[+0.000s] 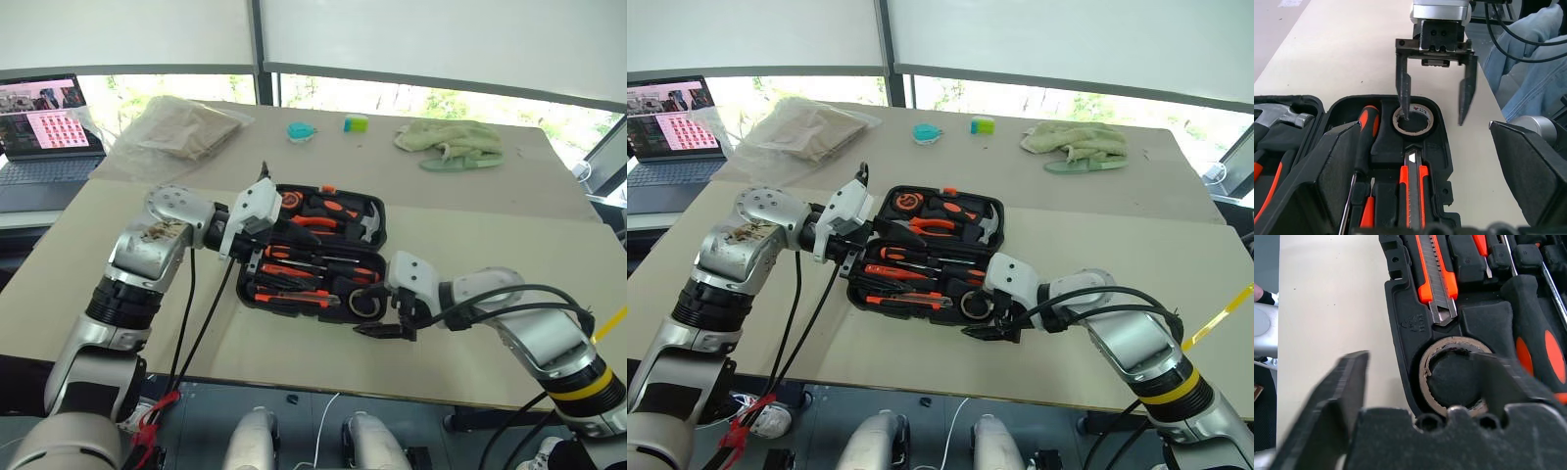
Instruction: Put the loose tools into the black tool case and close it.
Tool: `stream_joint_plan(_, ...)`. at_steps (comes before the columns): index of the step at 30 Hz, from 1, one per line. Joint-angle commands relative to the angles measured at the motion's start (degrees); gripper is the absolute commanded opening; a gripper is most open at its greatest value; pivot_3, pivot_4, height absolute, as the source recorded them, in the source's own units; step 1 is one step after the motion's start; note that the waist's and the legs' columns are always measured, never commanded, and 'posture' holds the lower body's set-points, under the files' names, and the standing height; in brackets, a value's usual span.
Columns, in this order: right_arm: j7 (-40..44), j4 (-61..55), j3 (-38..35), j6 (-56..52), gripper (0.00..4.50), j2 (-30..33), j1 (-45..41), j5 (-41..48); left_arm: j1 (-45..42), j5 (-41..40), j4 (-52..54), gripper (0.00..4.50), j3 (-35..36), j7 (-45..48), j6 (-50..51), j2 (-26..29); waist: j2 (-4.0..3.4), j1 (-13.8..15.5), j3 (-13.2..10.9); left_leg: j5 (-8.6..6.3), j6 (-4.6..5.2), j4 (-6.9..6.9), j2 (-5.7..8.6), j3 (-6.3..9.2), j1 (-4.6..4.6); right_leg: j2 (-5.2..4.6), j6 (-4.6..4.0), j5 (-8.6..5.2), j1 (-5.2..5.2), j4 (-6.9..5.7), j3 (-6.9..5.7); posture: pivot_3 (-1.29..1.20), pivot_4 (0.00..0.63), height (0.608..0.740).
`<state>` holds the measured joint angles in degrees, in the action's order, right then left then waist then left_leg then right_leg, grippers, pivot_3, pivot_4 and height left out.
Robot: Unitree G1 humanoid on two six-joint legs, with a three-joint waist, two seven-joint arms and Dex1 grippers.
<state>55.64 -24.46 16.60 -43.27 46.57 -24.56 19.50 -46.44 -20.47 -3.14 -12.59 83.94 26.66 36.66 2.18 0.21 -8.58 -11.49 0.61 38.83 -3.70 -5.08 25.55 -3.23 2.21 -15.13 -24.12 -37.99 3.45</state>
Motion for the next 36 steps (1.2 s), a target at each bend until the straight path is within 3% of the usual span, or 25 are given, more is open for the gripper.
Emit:
stream_joint_plan(1, -1.1, -2.8, -10.2, -4.0, 4.48, 1.0, -0.3, 5.4, -0.1, -0.2, -1.2, 4.5, 3.0, -3.9, 2.2, 0.8, 0.0, 0.0, 0.0, 0.0, 0.0, 0.0, 0.0, 0.0, 0.0, 0.0, 0.0, 0.0, 0.01, 0.0, 0.0, 0.0, 0.15, 0.74)
stream_joint_plan(5, -4.1, 1.9, -22.1, -6.0, 4.48, 1.3, 2.0, 8.5, 1.1, 2.8, -8.5, 4.5, 6.7, -12.3, 2.7, 2.1, 0.01, 0.1, 0.0, 0.0, 0.0, 0.01, 0.0, 0.01, -0.01, 0.0, 0.0, 0.0, 0.02, 0.0, 0.01, 0.0, 0.15, 0.74)
stream_joint_plan(8, -6.1, 7.8, -26.7, -5.0, 3.76, 1.7, 3.9, 7.6, 1.9, 5.9, -16.0, 3.78, 9.0, -19.4, -0.3, 2.5, 0.01, 0.1, 0.0, 0.0, 0.0, -0.01, 0.01, 0.0, -0.03, -0.01, 0.0, 0.0, 0.04, 0.01, 0.01, 0.0, 0.15, 0.74)
stream_joint_plan(12, -8.1, 15.0, -24.3, 1.9, 2.41, 1.1, 5.7, 2.1, 2.9, 10.3, -23.2, 2.36, 8.7, -25.1, -3.5, 2.6, 0.02, 0.1, 0.0, 0.0, 0.0, -0.02, 0.01, -0.04, -0.01, -0.01, -0.01, 0.01, -0.01, 0.0, 0.01, 0.0, 0.15, 0.74)
stream_joint_plan(19, -7.1, 20.9, -16.1, 10.5, 0.05, -2.5, 3.4, -3.5, 4.2, 14.0, -25.0, 0.0, 5.5, -24.3, -8.3, 1.3, 0.01, -0.1, 0.0, 0.0, -0.01, -0.02, 0.0, -0.11, 0.0, 0.0, -0.01, 0.01, -0.05, -0.03, 0.03, 0.0, 0.15, 0.74)
stream_joint_plan(23, -5.8, 24.3, -9.4, 13.3, 0.05, -5.6, -0.9, -7.2, 4.3, 14.3, -25.4, 0.0, 4.2, -23.4, -7.5, -0.4, 0.01, -0.2, 0.0, 0.0, -0.01, -0.02, 0.01, -0.13, -0.01, -0.01, -0.01, 0.01, -0.04, -0.03, 0.04, 0.0, 0.15, 0.74)
stream_joint_plan(27, -3.5, 24.4, -7.6, 14.6, 0.05, -6.7, -2.6, -7.4, 6.6, 12.0, -20.4, 0.0, 4.3, -20.3, -5.9, -1.0, 0.01, -0.1, 0.0, 0.0, -0.01, -0.05, 0.01, -0.13, 0.01, -0.01, -0.01, 0.01, -0.06, -0.03, 0.04, 0.0, 0.15, 0.74)
stream_joint_plan(36, 5.7, 11.2, -8.8, 11.6, 0.05, -0.9, 3.8, -2.2, 15.5, 6.9, -3.0, 0.0, 2.7, -11.1, -1.8, 0.6, 0.0, 0.5, 0.0, -0.03, -0.02, -0.12, 0.01, -0.14, 0.08, -0.06, 0.0, 0.01, -0.11, 0.02, 0.0, 0.0, 0.15, 0.74)
